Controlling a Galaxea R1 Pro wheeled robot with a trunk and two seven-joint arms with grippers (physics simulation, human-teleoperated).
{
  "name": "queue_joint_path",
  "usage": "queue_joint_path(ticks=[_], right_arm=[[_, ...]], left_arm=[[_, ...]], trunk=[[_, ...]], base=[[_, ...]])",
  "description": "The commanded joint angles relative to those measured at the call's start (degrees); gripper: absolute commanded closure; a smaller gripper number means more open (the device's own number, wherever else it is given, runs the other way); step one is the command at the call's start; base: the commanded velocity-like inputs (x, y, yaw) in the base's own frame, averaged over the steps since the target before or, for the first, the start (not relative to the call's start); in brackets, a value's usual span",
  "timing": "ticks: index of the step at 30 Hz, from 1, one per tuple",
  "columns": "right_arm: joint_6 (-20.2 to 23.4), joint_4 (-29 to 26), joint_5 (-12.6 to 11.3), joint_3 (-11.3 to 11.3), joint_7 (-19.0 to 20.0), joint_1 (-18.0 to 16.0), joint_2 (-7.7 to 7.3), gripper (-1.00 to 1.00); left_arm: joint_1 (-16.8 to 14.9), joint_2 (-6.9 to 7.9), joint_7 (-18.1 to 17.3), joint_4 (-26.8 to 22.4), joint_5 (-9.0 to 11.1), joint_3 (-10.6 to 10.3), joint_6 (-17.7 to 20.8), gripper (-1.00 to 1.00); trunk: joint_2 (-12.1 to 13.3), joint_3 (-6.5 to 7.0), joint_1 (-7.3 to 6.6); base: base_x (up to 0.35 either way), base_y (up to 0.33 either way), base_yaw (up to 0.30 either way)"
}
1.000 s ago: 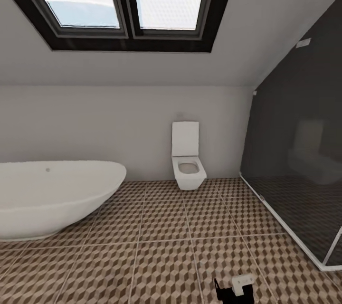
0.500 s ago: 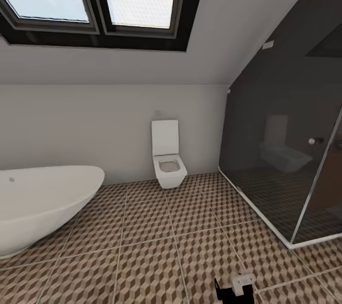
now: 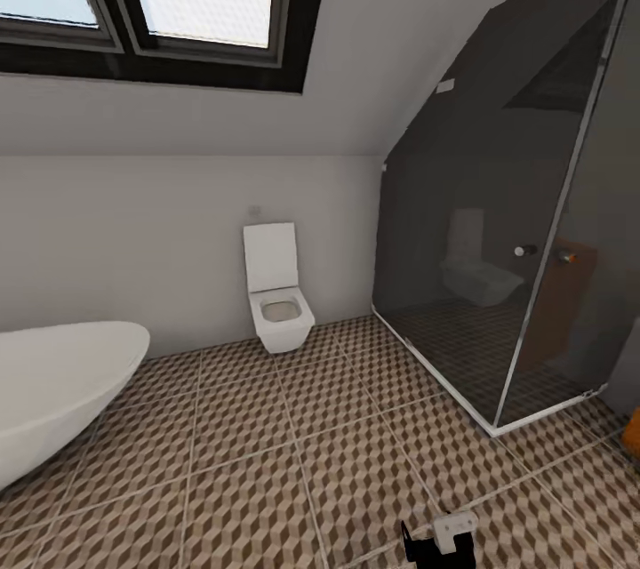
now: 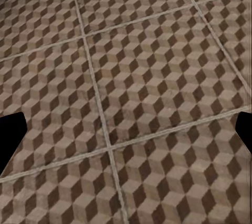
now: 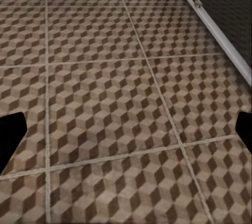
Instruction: Take the four mousetraps from the cabinet in the bathroom and place them on the bathroom floor. Make sure all four end up on the same floor surface, and ensure that at least two of them are either under or directly next to the same bathroom sink.
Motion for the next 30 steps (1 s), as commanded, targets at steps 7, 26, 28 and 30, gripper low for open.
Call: queue_joint_path(ticks=[7, 26, 28, 30], right_arm=[[-0.1, 0.1, 0.4, 0.0, -0.2, 0.0, 0.02, -1.00], [-0.1, 0.1, 0.5, 0.0, -0.2, 0.0, 0.02, -1.00], [-0.1, 0.1, 0.5, 0.0, -0.2, 0.0, 0.02, -1.00], [-0.1, 0.1, 0.5, 0.0, -0.2, 0.0, 0.02, -1.00]], left_arm=[[0.0, -0.01, 0.2, 0.0, 0.0, 0.0, -0.1, -1.00], [0.0, -0.06, 0.2, 0.1, 0.0, 0.0, -0.2, -1.00], [0.0, -0.05, 0.2, 0.1, 0.0, 0.0, -0.2, -1.00], [0.0, -0.05, 0.2, 0.0, 0.0, 0.0, -0.2, -1.00]], trunk=[[0.0, -0.28, 0.00], [0.0, -0.79, 0.00], [0.0, -0.80, 0.00], [0.0, -0.80, 0.00]], base=[[0.000, 0.000, -0.292], [0.000, 0.000, -0.292], [0.000, 0.000, -0.293], [0.000, 0.000, -0.294]])
